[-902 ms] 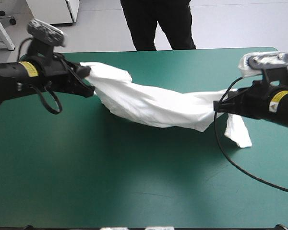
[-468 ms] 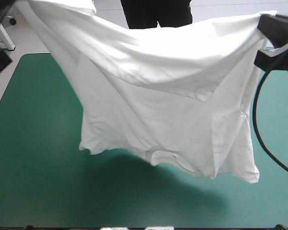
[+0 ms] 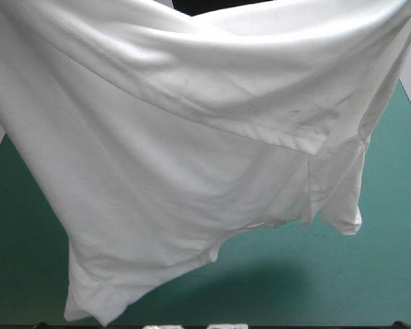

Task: Fold the cloth

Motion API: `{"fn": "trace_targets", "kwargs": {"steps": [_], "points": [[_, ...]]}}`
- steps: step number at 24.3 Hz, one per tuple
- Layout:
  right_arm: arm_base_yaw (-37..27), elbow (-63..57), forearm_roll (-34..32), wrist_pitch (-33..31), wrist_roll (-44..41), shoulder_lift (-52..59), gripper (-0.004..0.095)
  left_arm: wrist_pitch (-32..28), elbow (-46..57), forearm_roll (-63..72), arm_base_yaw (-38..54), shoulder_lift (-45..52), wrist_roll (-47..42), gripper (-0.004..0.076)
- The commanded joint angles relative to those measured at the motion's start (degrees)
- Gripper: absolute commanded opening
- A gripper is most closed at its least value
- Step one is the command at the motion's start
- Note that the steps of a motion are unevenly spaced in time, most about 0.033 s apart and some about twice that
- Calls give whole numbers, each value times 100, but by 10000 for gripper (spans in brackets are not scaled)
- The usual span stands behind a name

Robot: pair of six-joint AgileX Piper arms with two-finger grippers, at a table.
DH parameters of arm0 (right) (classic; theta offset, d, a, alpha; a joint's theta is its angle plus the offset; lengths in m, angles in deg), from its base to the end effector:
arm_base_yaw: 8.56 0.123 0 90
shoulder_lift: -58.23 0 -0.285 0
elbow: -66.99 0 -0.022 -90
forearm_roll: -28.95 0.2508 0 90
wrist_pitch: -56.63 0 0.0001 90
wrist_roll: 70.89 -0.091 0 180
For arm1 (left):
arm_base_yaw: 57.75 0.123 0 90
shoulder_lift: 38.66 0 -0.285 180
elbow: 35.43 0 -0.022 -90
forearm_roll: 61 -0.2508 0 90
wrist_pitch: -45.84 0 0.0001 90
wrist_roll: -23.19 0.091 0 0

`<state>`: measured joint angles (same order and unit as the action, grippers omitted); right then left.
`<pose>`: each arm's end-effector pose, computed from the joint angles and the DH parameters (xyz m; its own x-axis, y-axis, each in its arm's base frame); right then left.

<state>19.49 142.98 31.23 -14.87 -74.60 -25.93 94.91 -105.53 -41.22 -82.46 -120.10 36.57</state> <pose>0.0640 0.0380 0.6741 0.1191 0.1510 -0.9813 -0.5134 0.8553 0.0693 0.0452 -0.0465 0.7007 0.4735 -0.2156 -0.8540 0.6015 0.7874 0.1347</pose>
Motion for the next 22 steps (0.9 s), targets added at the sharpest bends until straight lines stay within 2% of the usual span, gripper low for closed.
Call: {"fn": "trace_targets", "kwargs": {"steps": [1, 5, 8, 11, 12, 13, 14, 16, 18, 20, 22], "points": [[3, -163, -228, 226, 56, -64, -15, -223, -6, -170, -33, -135, -30, -9], [3, -556, -700, 379, 56, -296, -15, -304, 256, -476, -33, -422, 21, -9], [3, -858, -1272, 917, 56, -592, -17, -695, 480, -1064, -33, -712, 77, -9], [3, -983, -2210, 1633, 37, -1027, -17, -1468, 605, -1596, -33, -1101, 137, -9], [-67, -983, -2688, 2206, -225, -1321, -17, -2197, 619, -1978, -33, -1384, 137, -9], [-154, -983, -2819, 2492, -303, -1429, -17, -2618, 619, -2105, -33, -1502, 137, -9], [-338, -983, -2869, 3261, -301, -1668, -17, -3416, 619, -2133, -33, -1772, 137, -9], [-546, -937, -2869, 3879, -290, -1848, -17, -3921, 619, -2262, -23, -1967, 137, -9], [-666, -890, -2732, 4178, -290, -1938, -17, -4104, 619, -2342, -23, -2064, 137, -9], [-932, -903, -2195, 4057, -311, -2008, -17, -4048, 619, -2440, -23, -2240, 137, -9], [-1207, -903, -1789, 3336, -311, -2263, -17, -3501, 619, -2440, 116, -2600, 94, -9]]}}
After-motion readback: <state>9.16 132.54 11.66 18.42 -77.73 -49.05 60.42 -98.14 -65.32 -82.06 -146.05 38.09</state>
